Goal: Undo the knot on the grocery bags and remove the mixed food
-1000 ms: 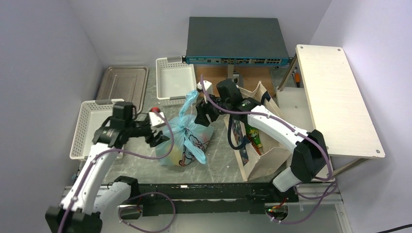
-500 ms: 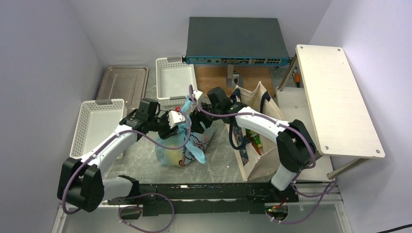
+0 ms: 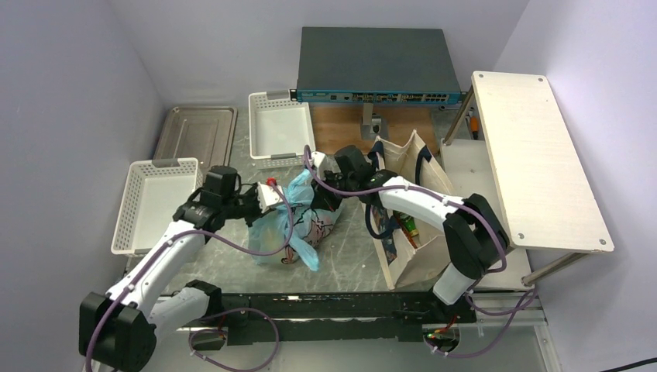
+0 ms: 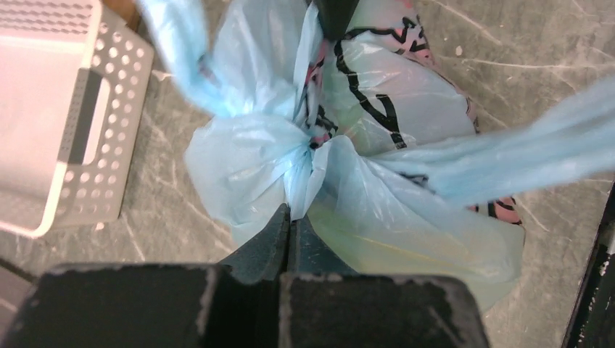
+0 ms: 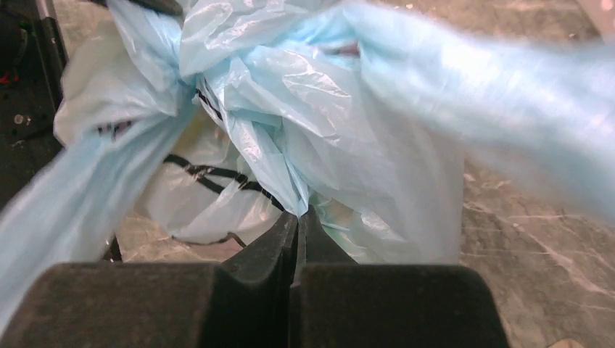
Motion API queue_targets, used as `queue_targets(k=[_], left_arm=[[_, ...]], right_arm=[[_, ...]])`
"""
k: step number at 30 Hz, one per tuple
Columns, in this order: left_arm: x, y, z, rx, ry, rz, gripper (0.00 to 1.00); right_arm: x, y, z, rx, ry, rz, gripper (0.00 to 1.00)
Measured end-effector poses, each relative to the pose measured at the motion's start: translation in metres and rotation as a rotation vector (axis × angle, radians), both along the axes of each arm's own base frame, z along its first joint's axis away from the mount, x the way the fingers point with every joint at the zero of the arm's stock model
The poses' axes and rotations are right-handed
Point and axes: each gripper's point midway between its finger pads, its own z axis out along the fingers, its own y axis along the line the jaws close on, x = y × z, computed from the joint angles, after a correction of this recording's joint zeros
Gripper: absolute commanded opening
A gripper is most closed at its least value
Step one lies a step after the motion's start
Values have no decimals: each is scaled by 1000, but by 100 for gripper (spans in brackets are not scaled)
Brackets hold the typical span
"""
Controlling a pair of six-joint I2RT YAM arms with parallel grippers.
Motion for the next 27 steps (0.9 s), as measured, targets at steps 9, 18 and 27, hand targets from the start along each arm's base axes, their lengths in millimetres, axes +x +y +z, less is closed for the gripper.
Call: queue_targets(k=[9,18,27], left_arm=[[4,67,11,-43,-40,152,0],[-12,92,-9,-20,21,177,57],[-20,46,44,-13,-177,-28,66]], right_arm=[[14,-45,22,8,-67,-30,0],[-3,-79,-4,-77,-22,-3,41],[-4,-43,52,57,-83,48,76]])
